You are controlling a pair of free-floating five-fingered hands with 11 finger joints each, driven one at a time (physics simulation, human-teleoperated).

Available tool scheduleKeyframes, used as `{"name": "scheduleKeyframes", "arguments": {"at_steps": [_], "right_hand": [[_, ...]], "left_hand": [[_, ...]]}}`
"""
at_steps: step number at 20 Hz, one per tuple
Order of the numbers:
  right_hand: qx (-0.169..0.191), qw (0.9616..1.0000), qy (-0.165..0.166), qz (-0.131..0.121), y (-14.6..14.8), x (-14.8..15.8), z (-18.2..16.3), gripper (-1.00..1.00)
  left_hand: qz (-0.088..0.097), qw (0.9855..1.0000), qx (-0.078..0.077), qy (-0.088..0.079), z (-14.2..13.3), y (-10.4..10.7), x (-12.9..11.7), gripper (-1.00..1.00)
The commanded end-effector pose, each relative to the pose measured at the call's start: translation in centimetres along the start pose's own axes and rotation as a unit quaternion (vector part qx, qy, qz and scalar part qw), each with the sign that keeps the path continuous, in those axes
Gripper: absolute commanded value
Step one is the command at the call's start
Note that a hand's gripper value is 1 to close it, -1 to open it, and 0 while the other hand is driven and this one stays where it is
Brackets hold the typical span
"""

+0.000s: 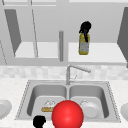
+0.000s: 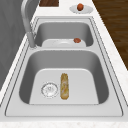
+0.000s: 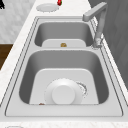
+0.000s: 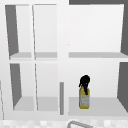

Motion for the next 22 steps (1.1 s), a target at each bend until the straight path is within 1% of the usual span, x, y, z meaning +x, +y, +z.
{"name": "scheduleKeyframes", "arguments": {"at_steps": [1, 6, 10, 11, 12, 14, 15, 22], "right_hand": [[0.000, 1.0000, -0.006, 0.002, 0.6, -0.4, -0.7, -1.00], [-0.001, 0.9999, -0.010, 0.003, -0.2, -0.4, -1.8, -1.00], [-0.016, 0.9998, -0.014, 0.005, -0.1, -0.2, -2.1, -1.00], [-0.020, 0.9997, -0.014, 0.005, -0.1, -0.2, -2.2, 1.00], [-0.032, 0.9993, -0.014, 0.014, -0.2, -0.2, -2.3, 1.00], [-0.031, 0.9994, -0.010, 0.012, -0.5, 0.1, -2.5, 1.00], [-0.033, 0.9992, -0.011, 0.017, -0.7, 0.1, -2.4, 1.00], [-0.051, 0.9987, -0.010, 0.007, -0.6, 0.0, -2.3, 1.00]], "left_hand": [[0.000, 1.0000, 0.000, 0.000, 0.0, 0.0, 0.0, 0.00], [0.000, 1.0000, 0.000, 0.000, 0.0, 0.0, 0.0, 0.00], [0.000, 1.0000, 0.000, 0.000, 0.0, 0.0, 0.0, 0.00], [0.000, 1.0000, 0.000, 0.000, 0.0, 0.0, 0.0, 0.00], [0.000, 1.0000, 0.000, 0.000, 0.0, 0.0, 0.0, 0.00], [0.000, 1.0000, 0.000, 0.000, 0.0, 0.0, 0.0, 0.00], [0.000, 1.0000, 0.000, 0.000, 0.0, 0.0, 0.0, 0.00], [0.000, 1.0000, 0.000, 0.000, 0.0, 0.0, 0.0, 0.00]]}}
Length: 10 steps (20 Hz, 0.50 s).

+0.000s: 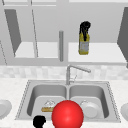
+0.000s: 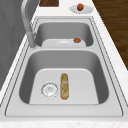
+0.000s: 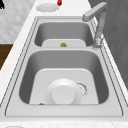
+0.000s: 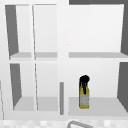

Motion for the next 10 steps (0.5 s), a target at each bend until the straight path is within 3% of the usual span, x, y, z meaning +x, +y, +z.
{"name": "scheduleKeyframes", "arguments": {"at_steps": [1, 5, 10], "right_hand": [[0.007, 1.0000, -0.005, 0.002, 0.2, 0.2, -0.1, 1.00], [0.001, 1.0000, 0.001, -0.002, -0.1, 0.0, -1.2, 1.00], [-0.016, 0.9998, 0.008, 0.010, -1.4, 0.2, 0.7, 1.00]], "left_hand": [[0.000, 1.0000, 0.000, 0.000, 0.0, 0.0, 0.0, 0.00], [0.000, 1.0000, 0.000, 0.000, 0.0, 0.0, 0.0, 0.00], [0.000, 1.0000, 0.000, 0.000, 0.0, 0.0, 0.0, 0.00]]}}
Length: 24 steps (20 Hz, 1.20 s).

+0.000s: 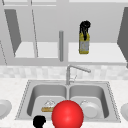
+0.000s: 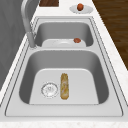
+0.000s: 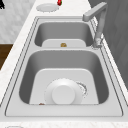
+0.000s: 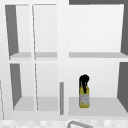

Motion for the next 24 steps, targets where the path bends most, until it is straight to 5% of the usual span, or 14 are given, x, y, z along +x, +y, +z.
{"name": "scheduleKeyframes", "arguments": {"at_steps": [1, 9, 24], "right_hand": [[-0.014, 0.9999, 0.004, 0.008, -1.3, 0.1, 1.2, 1.00], [-0.005, 1.0000, 0.004, 0.002, -1.6, 0.4, 7.1, 1.00], [-0.026, 0.9996, 0.009, 0.002, 5.0, 1.0, 17.5, 1.00]], "left_hand": [[0.000, 1.0000, 0.000, 0.000, 0.0, 0.0, 0.0, 0.00], [0.000, 1.0000, 0.000, 0.000, 0.0, 0.0, 0.0, 0.00], [0.000, 1.0000, 0.000, 0.000, 0.0, 0.0, 0.0, 0.00]]}}
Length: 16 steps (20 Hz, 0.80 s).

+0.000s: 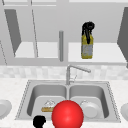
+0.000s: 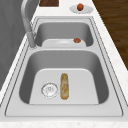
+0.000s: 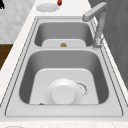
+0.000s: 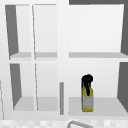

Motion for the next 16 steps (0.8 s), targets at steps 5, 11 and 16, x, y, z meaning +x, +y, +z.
{"name": "scheduleKeyframes", "arguments": {"at_steps": [5, 11, 16], "right_hand": [[-0.007, 0.9999, 0.007, 0.000, 3.6, 0.3, 5.5, 1.00], [-0.004, 1.0000, 0.003, -0.002, 6.4, -0.6, 9.9, 1.00], [0.000, 1.0000, 0.000, -0.004, 8.7, -1.9, 13.7, 1.00]], "left_hand": [[0.000, 1.0000, 0.000, 0.000, 0.0, 0.0, 0.0, 0.00], [0.000, 1.0000, 0.000, 0.000, 0.0, 0.0, 0.0, 0.00], [0.000, 1.0000, 0.000, 0.000, 0.0, 0.0, 0.0, 0.00]]}}
